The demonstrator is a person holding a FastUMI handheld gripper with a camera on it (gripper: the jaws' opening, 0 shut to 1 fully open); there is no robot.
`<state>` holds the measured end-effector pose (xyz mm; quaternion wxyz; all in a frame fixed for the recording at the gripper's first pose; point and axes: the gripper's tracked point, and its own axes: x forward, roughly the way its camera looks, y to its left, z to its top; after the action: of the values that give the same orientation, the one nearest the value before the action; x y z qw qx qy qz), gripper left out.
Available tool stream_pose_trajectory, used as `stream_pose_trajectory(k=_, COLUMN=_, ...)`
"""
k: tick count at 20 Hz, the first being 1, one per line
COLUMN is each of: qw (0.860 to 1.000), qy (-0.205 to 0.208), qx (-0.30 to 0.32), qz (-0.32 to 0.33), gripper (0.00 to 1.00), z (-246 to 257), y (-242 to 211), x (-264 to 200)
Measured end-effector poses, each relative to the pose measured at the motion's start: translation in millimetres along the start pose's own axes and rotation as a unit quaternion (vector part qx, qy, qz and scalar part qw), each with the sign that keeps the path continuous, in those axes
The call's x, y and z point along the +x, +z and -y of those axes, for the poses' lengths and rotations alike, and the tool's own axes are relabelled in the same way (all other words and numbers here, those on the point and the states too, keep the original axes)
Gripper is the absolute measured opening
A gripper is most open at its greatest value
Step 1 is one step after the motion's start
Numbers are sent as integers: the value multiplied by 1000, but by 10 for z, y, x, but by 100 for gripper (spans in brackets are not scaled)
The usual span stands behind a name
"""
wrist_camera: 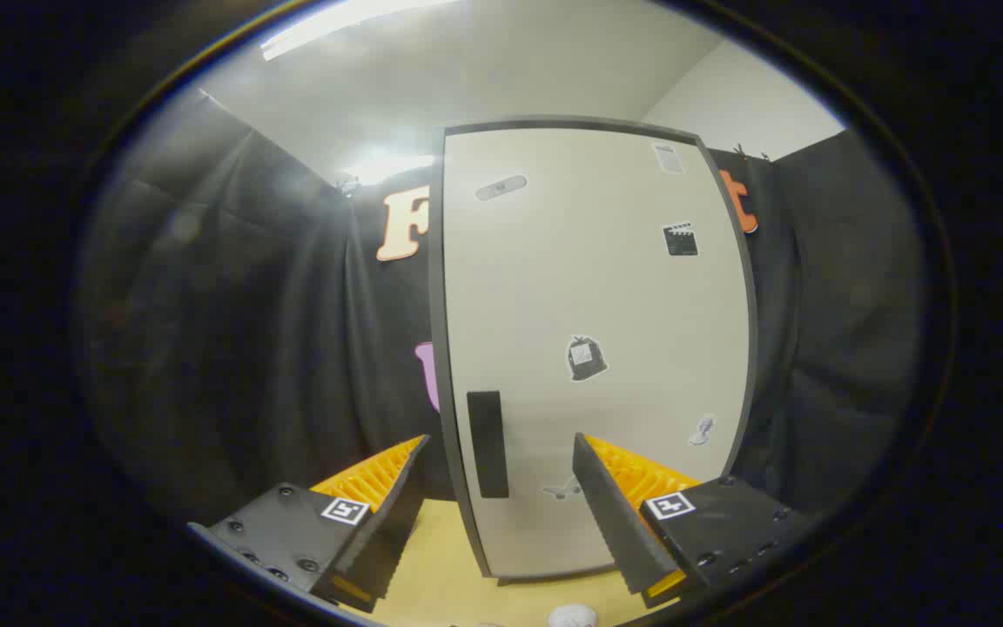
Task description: Open the shoe cabinet door, grab the shoes and put them into the shoe cabinet, then close the shoe cabinet door.
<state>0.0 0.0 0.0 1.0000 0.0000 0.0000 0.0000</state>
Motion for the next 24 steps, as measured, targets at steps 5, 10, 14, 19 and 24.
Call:
stream_pose_trajectory(k=5, qw=1000, qy=3, qx=0, qz=2, gripper=99, z=1, y=-1, x=21)
stream_pose_trajectory(k=10, qw=1000, qy=0, qx=-8, qz=4, gripper=99, z=-11, y=-5, x=28)
stream_pose_trajectory(k=14, qw=1000, qy=-1, qx=-9, qz=4, gripper=99, z=-7, y=-16, x=44)
stream_pose_trajectory(k=19, qw=1000, qy=2, qx=-7, qz=0, gripper=99, z=-33, y=-47, x=121)
stream_pose_trajectory(k=24, qw=1000, qy=2, qx=-5, qz=-7, gripper=99, z=-98, y=-154, x=350)
